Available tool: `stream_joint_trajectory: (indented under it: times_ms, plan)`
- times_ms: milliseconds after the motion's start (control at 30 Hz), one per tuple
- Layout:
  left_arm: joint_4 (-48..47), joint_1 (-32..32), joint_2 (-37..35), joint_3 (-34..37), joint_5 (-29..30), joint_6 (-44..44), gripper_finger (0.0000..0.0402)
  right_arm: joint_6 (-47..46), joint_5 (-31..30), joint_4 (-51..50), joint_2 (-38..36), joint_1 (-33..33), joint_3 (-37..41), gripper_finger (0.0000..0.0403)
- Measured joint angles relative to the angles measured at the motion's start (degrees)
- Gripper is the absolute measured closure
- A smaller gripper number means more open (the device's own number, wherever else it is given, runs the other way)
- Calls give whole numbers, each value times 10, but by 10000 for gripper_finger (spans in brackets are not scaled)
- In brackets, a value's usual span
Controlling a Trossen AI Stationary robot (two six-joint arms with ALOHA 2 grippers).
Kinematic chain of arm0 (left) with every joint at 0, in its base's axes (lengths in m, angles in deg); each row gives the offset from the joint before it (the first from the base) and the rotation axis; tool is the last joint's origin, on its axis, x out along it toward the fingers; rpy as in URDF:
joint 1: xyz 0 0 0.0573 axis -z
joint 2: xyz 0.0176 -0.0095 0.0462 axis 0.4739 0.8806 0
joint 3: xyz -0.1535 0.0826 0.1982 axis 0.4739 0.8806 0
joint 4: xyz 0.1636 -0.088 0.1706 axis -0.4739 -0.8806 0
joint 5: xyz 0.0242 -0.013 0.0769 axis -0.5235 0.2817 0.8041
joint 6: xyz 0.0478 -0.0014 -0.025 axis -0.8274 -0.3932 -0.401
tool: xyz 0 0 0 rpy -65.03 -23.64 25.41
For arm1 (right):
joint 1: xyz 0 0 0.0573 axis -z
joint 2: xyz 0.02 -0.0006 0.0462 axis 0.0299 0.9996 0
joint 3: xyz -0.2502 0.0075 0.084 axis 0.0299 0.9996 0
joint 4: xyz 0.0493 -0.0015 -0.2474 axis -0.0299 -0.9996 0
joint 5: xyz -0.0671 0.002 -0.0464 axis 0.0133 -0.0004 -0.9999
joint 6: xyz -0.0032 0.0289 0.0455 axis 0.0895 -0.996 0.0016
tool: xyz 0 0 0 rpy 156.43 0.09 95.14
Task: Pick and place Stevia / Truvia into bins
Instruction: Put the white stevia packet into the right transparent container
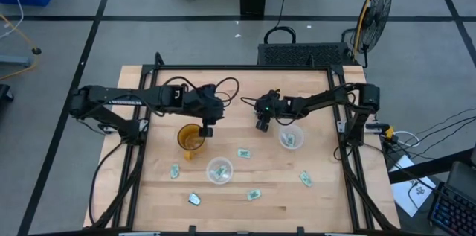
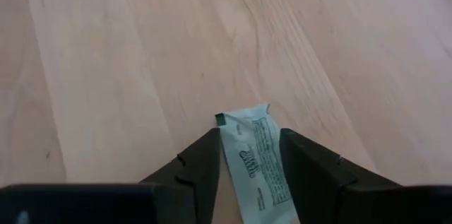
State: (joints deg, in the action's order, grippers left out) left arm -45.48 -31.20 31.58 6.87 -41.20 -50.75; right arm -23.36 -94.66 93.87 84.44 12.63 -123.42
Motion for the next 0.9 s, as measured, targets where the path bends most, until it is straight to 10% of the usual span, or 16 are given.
stream_joint_trajectory:
  times_ms: [367,900]
  plan:
    - [-1,0,0,0,-4,6,273,4,13,-5,0,6,0,392]
    - [-2,0,0,0,-5,12,273,4,10,-98,-118,-25,1,402]
